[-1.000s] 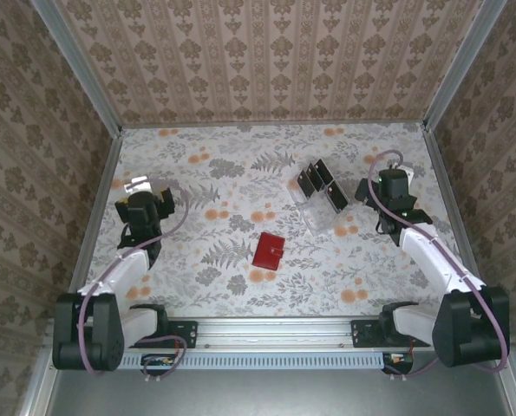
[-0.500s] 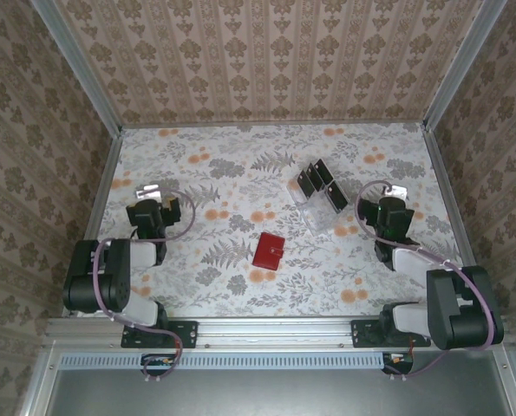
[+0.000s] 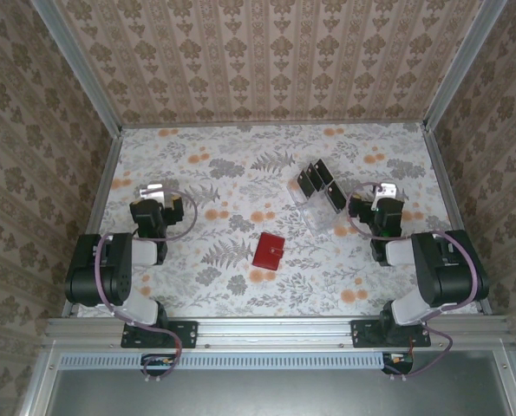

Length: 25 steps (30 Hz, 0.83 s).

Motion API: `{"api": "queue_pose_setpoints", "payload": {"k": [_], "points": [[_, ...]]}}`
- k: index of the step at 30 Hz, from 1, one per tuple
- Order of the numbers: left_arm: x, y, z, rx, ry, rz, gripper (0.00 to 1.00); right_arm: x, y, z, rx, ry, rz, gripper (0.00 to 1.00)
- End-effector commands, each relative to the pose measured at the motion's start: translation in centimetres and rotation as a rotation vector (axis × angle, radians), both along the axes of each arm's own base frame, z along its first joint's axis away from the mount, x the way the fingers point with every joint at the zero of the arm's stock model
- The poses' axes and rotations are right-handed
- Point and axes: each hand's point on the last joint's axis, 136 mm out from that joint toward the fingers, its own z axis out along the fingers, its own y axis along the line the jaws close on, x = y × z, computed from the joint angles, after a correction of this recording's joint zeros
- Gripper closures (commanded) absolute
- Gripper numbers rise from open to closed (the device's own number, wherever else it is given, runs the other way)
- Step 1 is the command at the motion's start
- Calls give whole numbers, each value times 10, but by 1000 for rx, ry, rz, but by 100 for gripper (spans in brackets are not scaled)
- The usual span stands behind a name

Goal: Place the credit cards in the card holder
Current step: Reset both arms

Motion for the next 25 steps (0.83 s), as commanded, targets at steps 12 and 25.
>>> {"api": "queue_pose_setpoints", "payload": {"k": [12, 25], "points": [[11, -1, 14, 9, -42, -18, 0, 16, 14, 21, -41, -48, 60, 0], [11, -1, 14, 6, -39, -19, 0, 17, 15, 20, -37, -45, 70, 0]]}}
